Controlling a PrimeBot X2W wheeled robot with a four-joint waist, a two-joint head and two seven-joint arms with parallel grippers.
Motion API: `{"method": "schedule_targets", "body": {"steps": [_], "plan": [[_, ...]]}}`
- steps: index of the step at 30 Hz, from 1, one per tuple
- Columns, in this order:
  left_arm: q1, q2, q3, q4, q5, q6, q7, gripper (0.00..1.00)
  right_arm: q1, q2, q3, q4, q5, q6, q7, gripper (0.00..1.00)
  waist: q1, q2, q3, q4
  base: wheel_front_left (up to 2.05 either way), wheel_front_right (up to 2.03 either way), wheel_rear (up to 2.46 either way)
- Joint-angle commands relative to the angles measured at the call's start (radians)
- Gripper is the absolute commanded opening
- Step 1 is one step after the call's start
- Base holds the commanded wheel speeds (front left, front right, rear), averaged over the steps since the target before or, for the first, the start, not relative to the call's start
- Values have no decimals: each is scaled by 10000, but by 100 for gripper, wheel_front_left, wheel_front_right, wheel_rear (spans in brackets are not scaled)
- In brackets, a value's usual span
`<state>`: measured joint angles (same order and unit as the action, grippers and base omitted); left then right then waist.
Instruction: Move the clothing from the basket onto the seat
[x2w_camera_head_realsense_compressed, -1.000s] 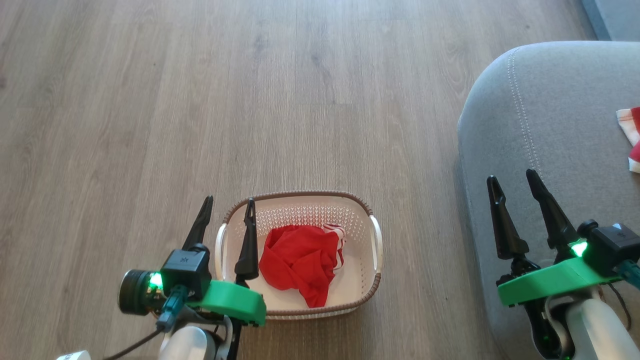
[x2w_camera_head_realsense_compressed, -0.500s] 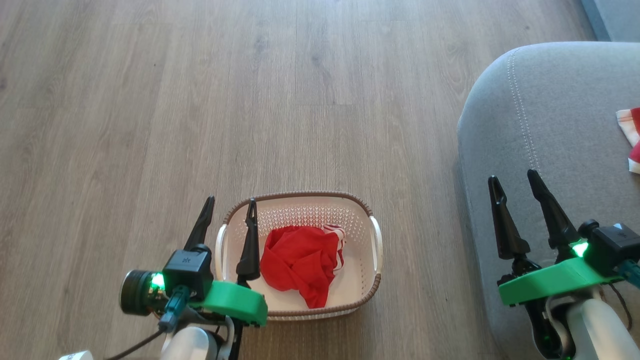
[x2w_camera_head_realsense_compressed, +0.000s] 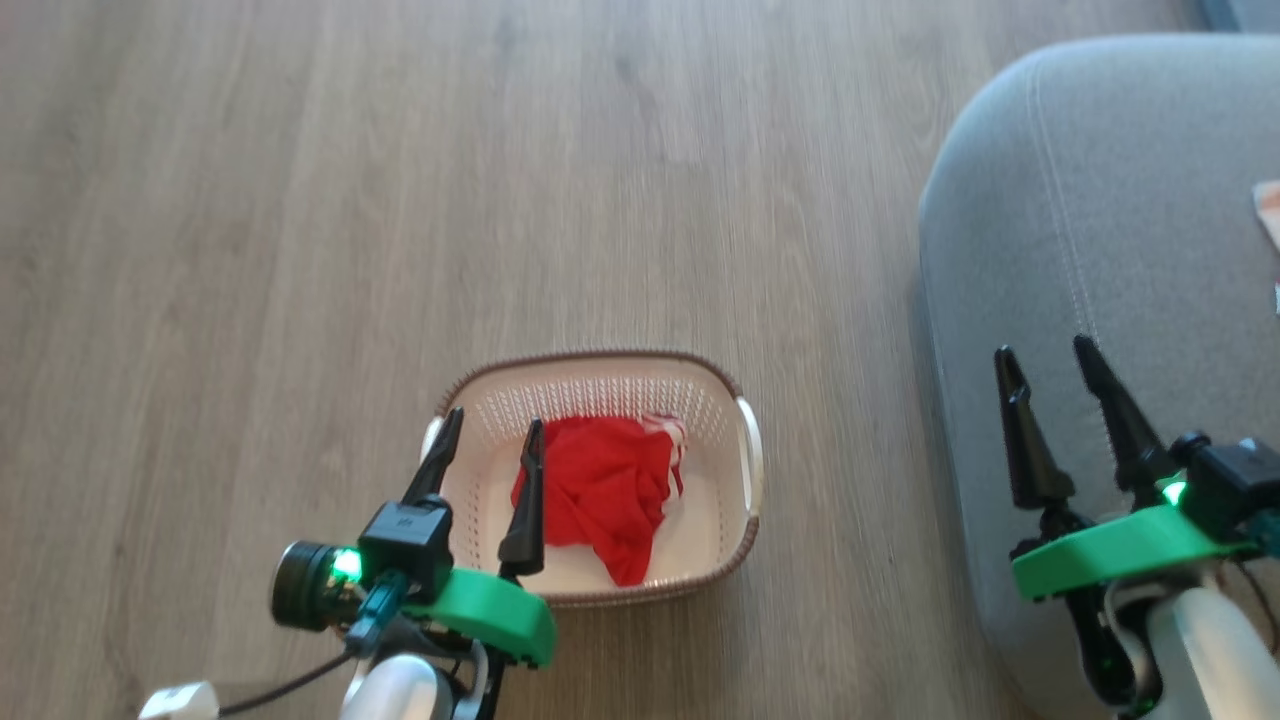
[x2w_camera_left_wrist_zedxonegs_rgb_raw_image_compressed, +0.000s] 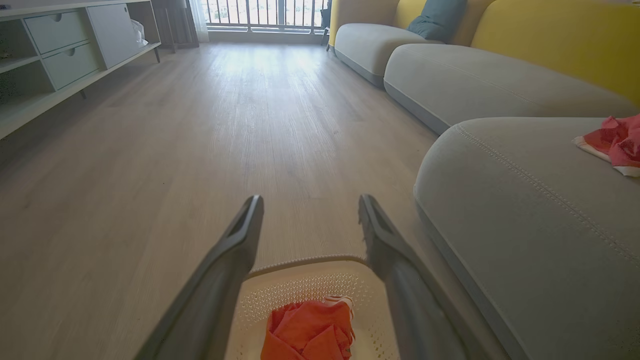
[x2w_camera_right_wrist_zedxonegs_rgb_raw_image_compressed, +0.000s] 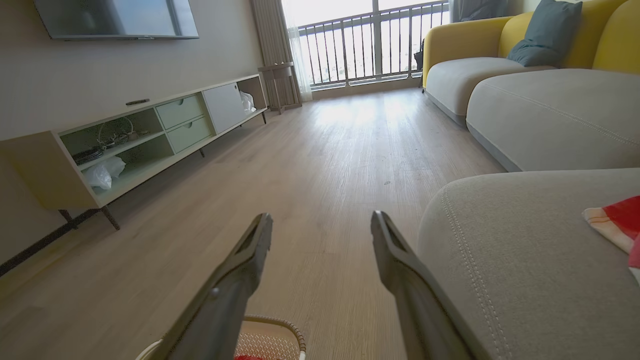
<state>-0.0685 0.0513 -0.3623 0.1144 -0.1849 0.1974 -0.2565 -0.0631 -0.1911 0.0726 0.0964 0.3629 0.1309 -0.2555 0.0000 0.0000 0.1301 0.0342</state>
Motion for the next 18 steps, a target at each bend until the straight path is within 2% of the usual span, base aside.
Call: {"method": "schedule_targets", "body": {"steps": [1,7,10,14,18], "plan": [[-626,-11,157,-128,12,-84,-53,100,-517,-236,24,-186,-207,-2,-63,100,0,0,604,-238,0,0,0],[-1549,-11,-434,997,259,-288,-53,100,-1055,-312,-150,-29,-435,-2,-63,100,0,0,2310,-816,0,0,0],[-2221,8,-660,2003,1015,-476,-53,100,-1374,-320,-171,-87,-449,-2,-63,100,0,0,3209,-1247,0,0,0],[-3318,110,-833,3689,1526,-926,-53,100,-1745,-320,-304,-129,-372,-2,-63,100,0,0,4300,-1731,0,0,0],[-4496,211,-761,5041,1548,-1371,-53,100,-2031,-300,-255,-170,-359,-2,-63,100,0,0,5349,-2197,0,0,0]]}}
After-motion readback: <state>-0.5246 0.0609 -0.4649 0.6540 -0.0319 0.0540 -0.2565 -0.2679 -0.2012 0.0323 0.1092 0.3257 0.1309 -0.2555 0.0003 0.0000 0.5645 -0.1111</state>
